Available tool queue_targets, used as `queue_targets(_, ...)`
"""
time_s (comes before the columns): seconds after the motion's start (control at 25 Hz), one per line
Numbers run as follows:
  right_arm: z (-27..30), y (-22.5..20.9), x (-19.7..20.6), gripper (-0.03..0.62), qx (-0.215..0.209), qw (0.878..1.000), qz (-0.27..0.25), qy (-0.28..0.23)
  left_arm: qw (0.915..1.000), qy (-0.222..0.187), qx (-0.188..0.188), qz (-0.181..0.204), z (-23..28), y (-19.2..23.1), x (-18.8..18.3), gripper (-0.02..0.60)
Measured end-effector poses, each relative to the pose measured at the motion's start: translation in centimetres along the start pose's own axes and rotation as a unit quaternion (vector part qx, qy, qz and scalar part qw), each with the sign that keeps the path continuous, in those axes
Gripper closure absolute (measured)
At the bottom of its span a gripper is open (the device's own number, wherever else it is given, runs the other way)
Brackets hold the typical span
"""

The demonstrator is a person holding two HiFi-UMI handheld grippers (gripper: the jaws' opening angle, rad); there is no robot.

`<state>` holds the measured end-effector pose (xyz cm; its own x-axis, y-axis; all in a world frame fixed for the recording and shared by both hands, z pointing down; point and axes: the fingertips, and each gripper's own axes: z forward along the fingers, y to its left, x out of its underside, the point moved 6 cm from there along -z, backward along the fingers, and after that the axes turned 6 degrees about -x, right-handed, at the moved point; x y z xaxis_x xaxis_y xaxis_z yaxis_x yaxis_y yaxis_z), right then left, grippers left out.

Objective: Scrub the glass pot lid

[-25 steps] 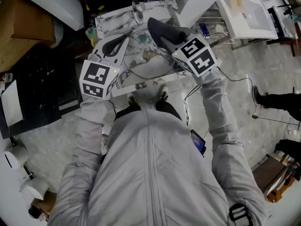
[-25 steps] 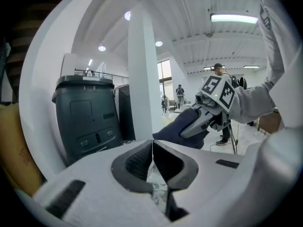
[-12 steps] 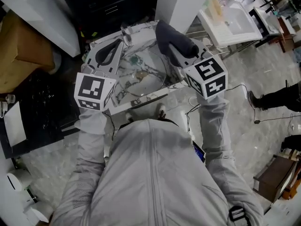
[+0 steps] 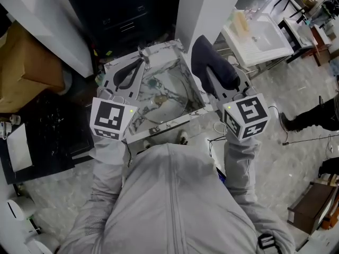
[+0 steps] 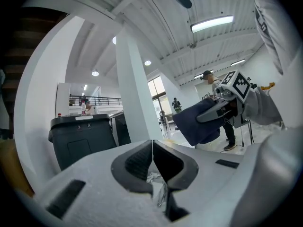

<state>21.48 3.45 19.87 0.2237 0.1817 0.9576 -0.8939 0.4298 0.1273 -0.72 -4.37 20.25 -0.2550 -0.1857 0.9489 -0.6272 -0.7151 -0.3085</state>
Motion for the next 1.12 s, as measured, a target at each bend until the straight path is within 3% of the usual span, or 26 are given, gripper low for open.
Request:
queue_targets(0.28, -0.1, -0.3, 0.0, 0.534, 0.006, 1.000, -0.010, -0.004, 1.0000, 0.000, -0.002, 0.006, 0.8, 0.5, -0.2, 0.554)
queue_targets(1.12, 2.9, 0.2, 1.0, 0.534, -0.030, 0.999, 0.012, 0.011, 0.9997, 0.020, 0.005, -0.008, 1.4, 1.1, 1.8, 0.554)
